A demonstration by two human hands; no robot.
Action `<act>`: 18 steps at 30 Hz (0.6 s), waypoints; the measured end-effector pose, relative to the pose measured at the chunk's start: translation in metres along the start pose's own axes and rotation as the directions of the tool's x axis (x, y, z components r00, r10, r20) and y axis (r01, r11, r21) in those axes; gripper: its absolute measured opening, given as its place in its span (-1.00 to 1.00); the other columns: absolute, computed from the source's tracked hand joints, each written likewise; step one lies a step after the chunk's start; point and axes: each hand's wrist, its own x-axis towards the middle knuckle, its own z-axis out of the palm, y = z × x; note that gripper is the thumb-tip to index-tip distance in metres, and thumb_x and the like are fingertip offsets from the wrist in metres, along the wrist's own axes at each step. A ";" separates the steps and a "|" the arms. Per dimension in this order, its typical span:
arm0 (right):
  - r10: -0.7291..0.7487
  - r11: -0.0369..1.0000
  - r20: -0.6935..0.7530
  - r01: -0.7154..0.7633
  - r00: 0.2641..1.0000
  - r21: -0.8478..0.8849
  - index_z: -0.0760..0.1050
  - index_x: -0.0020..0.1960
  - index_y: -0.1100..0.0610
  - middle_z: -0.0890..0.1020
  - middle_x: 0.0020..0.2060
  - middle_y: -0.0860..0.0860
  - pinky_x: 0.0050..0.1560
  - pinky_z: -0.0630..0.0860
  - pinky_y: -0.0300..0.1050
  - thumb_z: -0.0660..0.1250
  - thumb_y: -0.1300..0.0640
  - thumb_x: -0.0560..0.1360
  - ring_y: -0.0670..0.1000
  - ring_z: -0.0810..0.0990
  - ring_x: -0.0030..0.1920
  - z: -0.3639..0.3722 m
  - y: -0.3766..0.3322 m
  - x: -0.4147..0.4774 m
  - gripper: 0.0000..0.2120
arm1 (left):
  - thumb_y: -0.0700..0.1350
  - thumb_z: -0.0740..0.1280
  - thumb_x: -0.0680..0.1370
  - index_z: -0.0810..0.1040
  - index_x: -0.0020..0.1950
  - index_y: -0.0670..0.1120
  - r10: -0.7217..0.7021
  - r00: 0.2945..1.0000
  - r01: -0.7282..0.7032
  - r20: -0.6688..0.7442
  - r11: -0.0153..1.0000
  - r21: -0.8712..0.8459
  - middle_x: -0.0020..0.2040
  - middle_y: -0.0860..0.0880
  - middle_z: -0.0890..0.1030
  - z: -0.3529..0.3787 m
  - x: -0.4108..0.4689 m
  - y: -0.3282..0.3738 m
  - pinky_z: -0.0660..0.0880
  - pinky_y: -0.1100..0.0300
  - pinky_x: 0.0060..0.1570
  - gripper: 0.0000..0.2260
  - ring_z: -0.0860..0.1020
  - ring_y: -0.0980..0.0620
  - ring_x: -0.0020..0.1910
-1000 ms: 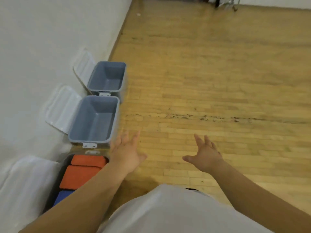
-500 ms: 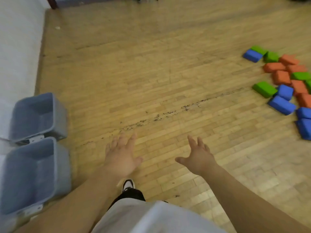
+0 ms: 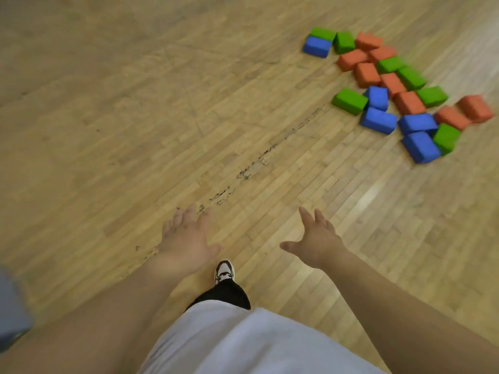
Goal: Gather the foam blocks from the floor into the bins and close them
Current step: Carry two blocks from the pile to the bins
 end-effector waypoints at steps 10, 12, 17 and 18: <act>0.087 0.992 -0.108 -0.076 0.990 0.103 -0.20 0.66 -0.17 -0.13 0.67 0.05 0.57 0.15 0.27 0.35 -0.42 0.45 0.25 -0.05 0.64 -0.116 -0.024 0.130 0.03 | 0.42 0.22 0.54 -0.13 0.65 0.15 0.154 0.988 -0.154 -0.001 0.984 0.085 0.68 -0.14 -0.05 -0.131 0.195 0.047 -0.05 -0.21 0.57 -0.15 -0.08 -0.20 0.65; 0.107 0.989 -0.102 -0.095 0.989 0.114 -0.20 0.66 -0.16 -0.13 0.67 0.06 0.57 0.14 0.28 0.36 -0.42 0.45 0.25 -0.06 0.64 -0.140 -0.017 0.164 0.04 | 0.43 0.22 0.53 -0.13 0.65 0.16 0.170 0.985 -0.169 0.000 0.979 0.110 0.68 -0.14 -0.05 -0.143 0.235 0.066 -0.05 -0.20 0.58 -0.15 -0.08 -0.20 0.65; 0.080 0.991 -0.101 -0.069 0.992 0.111 -0.19 0.66 -0.15 -0.12 0.67 0.07 0.57 0.14 0.25 0.35 -0.41 0.45 0.24 -0.06 0.64 -0.215 0.010 0.263 0.03 | 0.45 0.20 0.53 -0.15 0.65 0.19 0.142 0.989 -0.139 -0.027 0.987 0.085 0.68 -0.14 -0.04 -0.172 0.333 0.127 -0.01 -0.23 0.58 -0.15 -0.05 -0.21 0.65; 0.075 0.992 -0.102 -0.064 0.992 0.107 -0.19 0.66 -0.15 -0.12 0.67 0.07 0.56 0.15 0.25 0.35 -0.41 0.45 0.24 -0.05 0.64 -0.234 0.016 0.281 0.03 | 0.44 0.21 0.53 -0.15 0.65 0.19 0.125 0.992 -0.123 -0.026 0.990 0.076 0.67 -0.14 -0.04 -0.180 0.350 0.142 -0.01 -0.23 0.58 -0.15 -0.05 -0.21 0.65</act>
